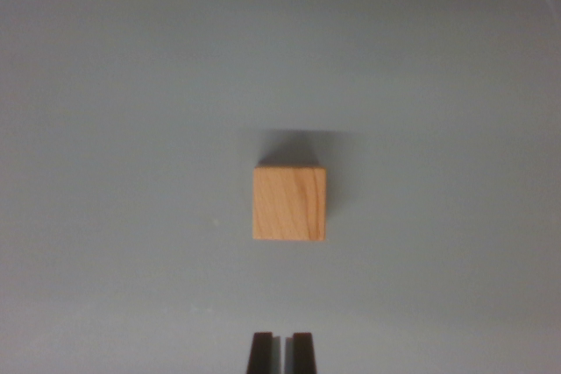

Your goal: Push wooden cube

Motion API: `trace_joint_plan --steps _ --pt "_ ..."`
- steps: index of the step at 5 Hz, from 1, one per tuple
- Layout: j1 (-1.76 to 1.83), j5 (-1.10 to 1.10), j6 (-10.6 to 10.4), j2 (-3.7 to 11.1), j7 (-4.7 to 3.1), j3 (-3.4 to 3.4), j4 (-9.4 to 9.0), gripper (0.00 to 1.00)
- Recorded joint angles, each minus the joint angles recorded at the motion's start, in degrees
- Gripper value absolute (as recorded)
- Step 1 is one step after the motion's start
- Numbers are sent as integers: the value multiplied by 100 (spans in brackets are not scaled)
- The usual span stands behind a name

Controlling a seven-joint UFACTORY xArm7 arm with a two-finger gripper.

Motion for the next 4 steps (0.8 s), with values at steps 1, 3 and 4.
trace_joint_plan --steps 1,3,4 --pt "0 0 0 0 0 0 0 0" --pt "-9 19 -268 74 -22 -4 -201 0" --pt "-17 38 -539 148 -44 -7 -406 0"
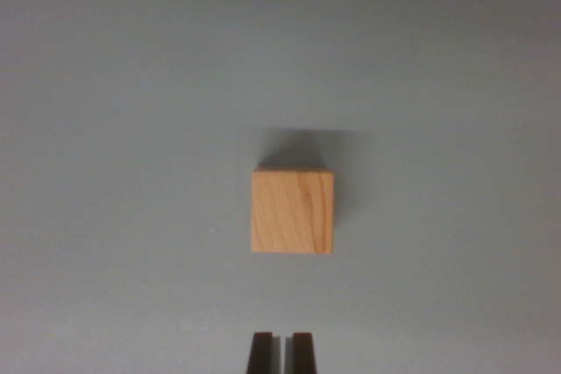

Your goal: Push wooden cube

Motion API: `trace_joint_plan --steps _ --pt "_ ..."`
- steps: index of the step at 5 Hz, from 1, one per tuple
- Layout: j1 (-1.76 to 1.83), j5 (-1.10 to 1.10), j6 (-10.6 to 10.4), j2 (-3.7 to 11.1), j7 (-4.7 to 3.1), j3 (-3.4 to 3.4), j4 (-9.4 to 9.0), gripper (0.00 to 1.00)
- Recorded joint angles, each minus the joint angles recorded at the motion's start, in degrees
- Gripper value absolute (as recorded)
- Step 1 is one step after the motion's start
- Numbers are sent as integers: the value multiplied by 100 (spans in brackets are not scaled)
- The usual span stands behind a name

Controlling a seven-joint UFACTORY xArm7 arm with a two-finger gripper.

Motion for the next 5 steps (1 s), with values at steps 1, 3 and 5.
trace_joint_plan --steps 1,3,5 --pt "0 0 0 0 0 0 0 0" --pt "-9 19 -271 75 -22 -4 -204 0" --pt "-17 38 -541 149 -44 -7 -407 0"
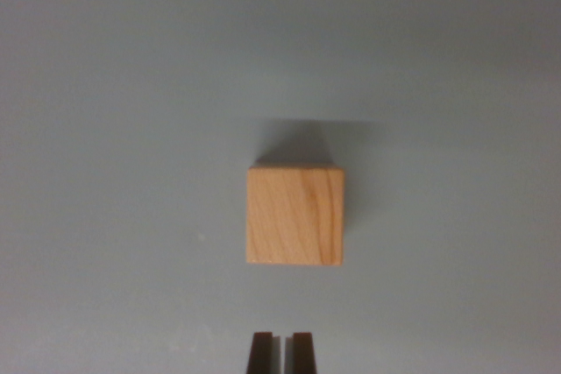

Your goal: Push wooden cube

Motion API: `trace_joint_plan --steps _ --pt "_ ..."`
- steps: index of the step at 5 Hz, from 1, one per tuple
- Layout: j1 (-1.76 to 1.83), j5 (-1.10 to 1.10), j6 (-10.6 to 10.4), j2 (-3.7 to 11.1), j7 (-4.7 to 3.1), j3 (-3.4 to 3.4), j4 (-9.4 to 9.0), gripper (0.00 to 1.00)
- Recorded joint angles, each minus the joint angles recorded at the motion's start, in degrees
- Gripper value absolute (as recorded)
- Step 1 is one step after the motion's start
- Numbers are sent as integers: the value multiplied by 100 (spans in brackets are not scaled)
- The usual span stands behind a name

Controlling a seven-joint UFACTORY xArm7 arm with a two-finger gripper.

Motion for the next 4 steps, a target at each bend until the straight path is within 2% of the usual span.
trace_joint_plan --steps 1,2,3,4 --pt "-8 19 -265 73 -22 -4 -199 0" --pt "-8 19 -265 73 -22 -4 -199 0" --pt "-17 37 -522 144 -43 -7 -392 0" --pt "-17 37 -522 144 -43 -7 -392 0"
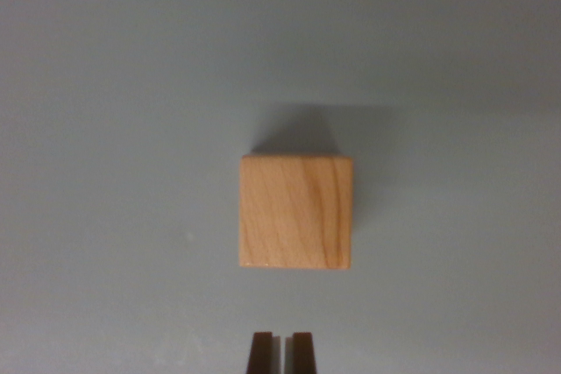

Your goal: Push wooden cube

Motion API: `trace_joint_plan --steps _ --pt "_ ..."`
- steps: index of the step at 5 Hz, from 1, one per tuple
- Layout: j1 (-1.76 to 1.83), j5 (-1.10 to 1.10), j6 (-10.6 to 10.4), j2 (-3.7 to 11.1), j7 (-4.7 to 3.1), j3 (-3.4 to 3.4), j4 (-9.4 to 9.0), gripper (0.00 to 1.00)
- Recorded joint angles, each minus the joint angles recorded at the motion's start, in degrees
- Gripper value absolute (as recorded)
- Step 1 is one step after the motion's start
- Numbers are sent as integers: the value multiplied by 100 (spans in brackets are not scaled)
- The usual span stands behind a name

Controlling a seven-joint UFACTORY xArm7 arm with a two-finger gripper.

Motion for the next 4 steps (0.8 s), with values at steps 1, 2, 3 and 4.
trace_joint_plan --steps 1,2,3,4 --pt "-8 18 -247 68 -20 -3 -186 0" --pt "-8 18 -247 68 -20 -3 -186 0" --pt "-15 34 -483 133 -39 -6 -363 0" --pt "-15 34 -483 133 -39 -6 -363 0"
